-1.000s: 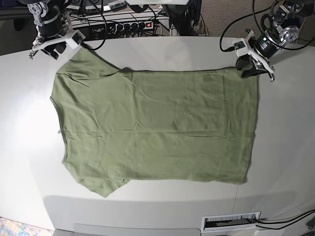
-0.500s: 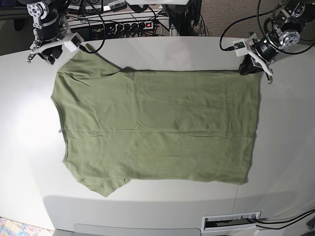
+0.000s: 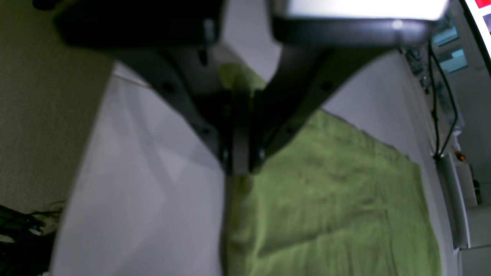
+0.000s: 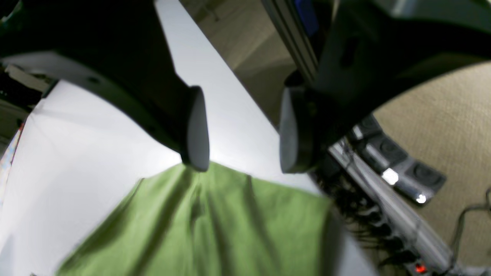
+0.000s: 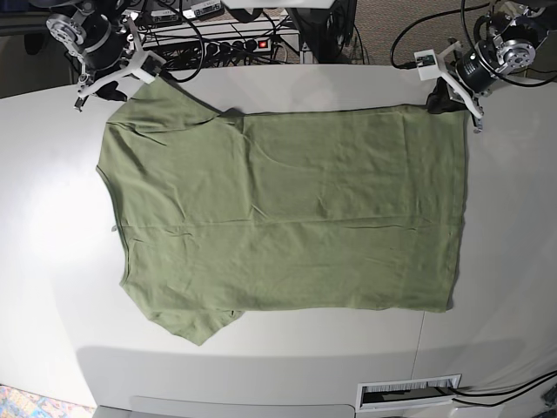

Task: Fold the T-shirt properly
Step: 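Lower both grippers onto the shirt's shoulder edge and pinch it, then lift the shoulder edge with both grippers and fold it over the shirt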

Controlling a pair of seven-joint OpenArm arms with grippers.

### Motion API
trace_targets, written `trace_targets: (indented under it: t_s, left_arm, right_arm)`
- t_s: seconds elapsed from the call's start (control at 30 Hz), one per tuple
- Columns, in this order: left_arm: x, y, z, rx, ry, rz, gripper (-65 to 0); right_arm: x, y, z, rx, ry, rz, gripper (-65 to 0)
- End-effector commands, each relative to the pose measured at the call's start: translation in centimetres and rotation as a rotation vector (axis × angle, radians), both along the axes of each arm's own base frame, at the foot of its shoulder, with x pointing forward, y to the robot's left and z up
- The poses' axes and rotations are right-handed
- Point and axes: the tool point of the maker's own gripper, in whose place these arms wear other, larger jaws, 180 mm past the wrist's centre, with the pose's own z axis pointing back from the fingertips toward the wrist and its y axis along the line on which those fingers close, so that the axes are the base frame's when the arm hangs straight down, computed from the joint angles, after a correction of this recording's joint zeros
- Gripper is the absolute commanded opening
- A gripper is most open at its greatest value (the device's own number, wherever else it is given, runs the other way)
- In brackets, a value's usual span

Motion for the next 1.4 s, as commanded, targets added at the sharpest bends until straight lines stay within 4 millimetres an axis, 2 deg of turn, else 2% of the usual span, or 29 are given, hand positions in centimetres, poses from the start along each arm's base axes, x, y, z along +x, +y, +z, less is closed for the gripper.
trace_targets:
  t_s: [0.0, 0.1, 0.37, 0.5, 0.7, 0.83, 0.9, 1.0, 1.17, 1.37]
  left_arm:
    - [-0.6, 0.3, -0.3, 0.02, 0.033, -0.018, -65.0]
    - [-0.5, 0.3, -0.3, 0.02, 0.031, -0.019, -65.0]
    - [-0.5, 0.3, -0.3, 0.02, 0.031, -0.018, -65.0]
    - [-0.5, 0.3, -0.3, 0.02, 0.03, -0.018, -65.0]
    - [-0.5, 0.3, -0.3, 0.02, 0.031, -0.018, -65.0]
    - [-0.5, 0.4, -0.3, 0.024, 0.031, -0.016, -65.0]
    - [-0.5, 0.5, -0.3, 0.026, 0.031, -0.014, -65.0]
    - [-0.5, 0.5, -0.3, 0.026, 0.031, -0.015, -65.0]
    - [-0.7, 0.5, -0.3, 0.026, 0.035, -0.016, -65.0]
    - [-3.4, 1.0, -0.2, 0.109, 0.067, -0.065, -65.0]
  right_arm:
    - [0.3, 0.1, 0.3, 0.011, -0.007, 0.016, -34.4]
    - [0.3, 0.0, -0.4, 0.035, 0.008, 0.007, -34.4]
    - [2.1, -0.2, -0.8, 0.094, -0.018, -0.03, -34.5]
    - [2.4, -0.8, -1.8, 0.099, -0.004, -0.05, -34.5]
    - [2.2, 0.5, -4.1, 0.113, 0.05, -0.025, -34.5]
    - [2.7, 0.9, -4.8, 0.083, 0.059, -0.008, -35.3]
    - [2.7, 0.6, -4.8, 0.066, 0.064, -0.015, -44.2]
    - [2.5, -0.1, -4.9, 0.035, 0.077, -0.033, -65.0]
    - [2.2, -1.0, -4.4, -0.036, 0.093, -0.064, -65.0]
    - [0.5, 0.7, -2.7, -0.041, 0.105, -0.036, -65.0]
